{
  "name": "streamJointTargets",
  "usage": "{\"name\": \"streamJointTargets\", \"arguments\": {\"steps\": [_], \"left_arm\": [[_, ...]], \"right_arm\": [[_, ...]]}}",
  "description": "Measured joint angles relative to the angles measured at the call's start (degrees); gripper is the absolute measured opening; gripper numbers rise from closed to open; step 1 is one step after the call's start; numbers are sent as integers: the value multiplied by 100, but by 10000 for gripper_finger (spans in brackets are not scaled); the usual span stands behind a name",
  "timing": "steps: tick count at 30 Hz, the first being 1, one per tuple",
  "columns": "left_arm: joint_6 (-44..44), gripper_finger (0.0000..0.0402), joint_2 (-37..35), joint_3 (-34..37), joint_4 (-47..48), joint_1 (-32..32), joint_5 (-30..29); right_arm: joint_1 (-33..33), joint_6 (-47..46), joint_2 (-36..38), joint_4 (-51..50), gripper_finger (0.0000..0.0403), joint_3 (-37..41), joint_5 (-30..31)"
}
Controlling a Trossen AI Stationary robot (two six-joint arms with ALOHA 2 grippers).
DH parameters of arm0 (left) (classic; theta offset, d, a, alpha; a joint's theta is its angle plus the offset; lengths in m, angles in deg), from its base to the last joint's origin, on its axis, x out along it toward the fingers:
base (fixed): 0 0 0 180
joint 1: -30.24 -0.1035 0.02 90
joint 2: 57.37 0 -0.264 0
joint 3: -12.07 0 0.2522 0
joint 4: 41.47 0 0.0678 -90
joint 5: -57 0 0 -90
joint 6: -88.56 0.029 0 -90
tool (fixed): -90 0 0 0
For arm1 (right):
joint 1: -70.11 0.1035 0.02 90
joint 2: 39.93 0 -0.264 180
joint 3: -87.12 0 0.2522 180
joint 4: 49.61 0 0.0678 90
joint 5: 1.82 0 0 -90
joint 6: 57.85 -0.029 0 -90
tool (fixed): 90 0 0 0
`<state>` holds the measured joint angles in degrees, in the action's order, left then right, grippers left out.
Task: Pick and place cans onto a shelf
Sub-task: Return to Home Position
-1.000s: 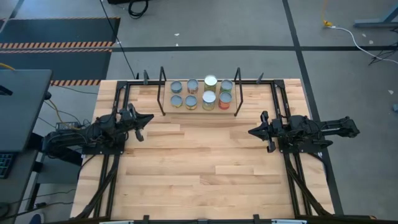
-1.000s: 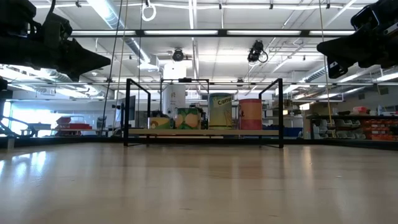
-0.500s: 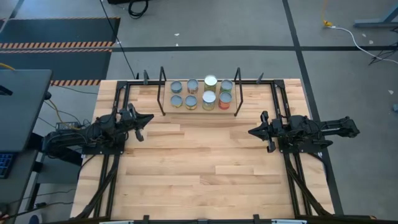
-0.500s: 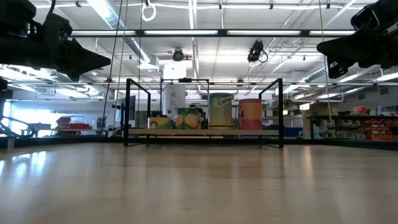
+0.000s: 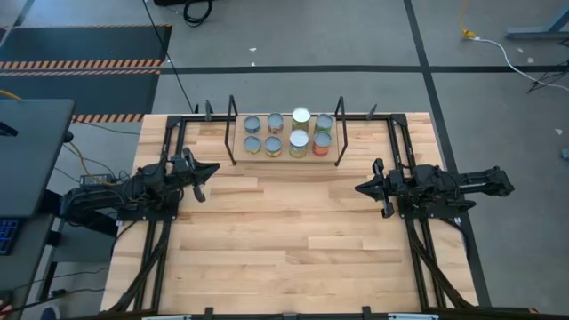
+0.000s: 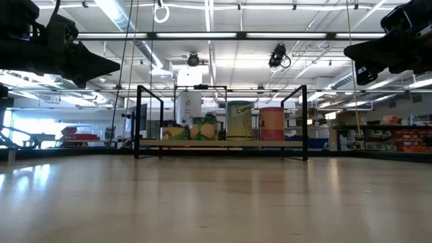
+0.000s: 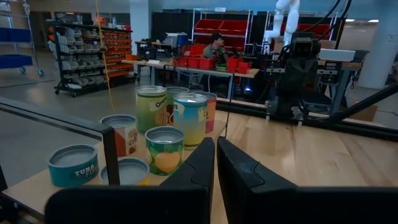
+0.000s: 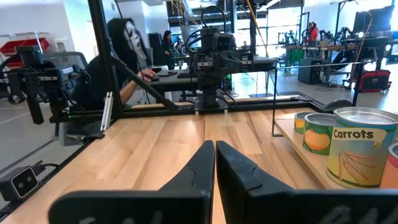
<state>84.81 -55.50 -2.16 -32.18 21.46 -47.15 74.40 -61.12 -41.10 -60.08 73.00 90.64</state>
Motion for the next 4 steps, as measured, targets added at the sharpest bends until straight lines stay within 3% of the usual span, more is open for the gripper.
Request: {"name": "streamJointTargets", "arguments": {"steps": [4], "left_arm": [[2, 25, 0, 0, 0, 0, 0]], "right_arm": [[-1, 0, 0, 2, 23, 0, 0]]}}
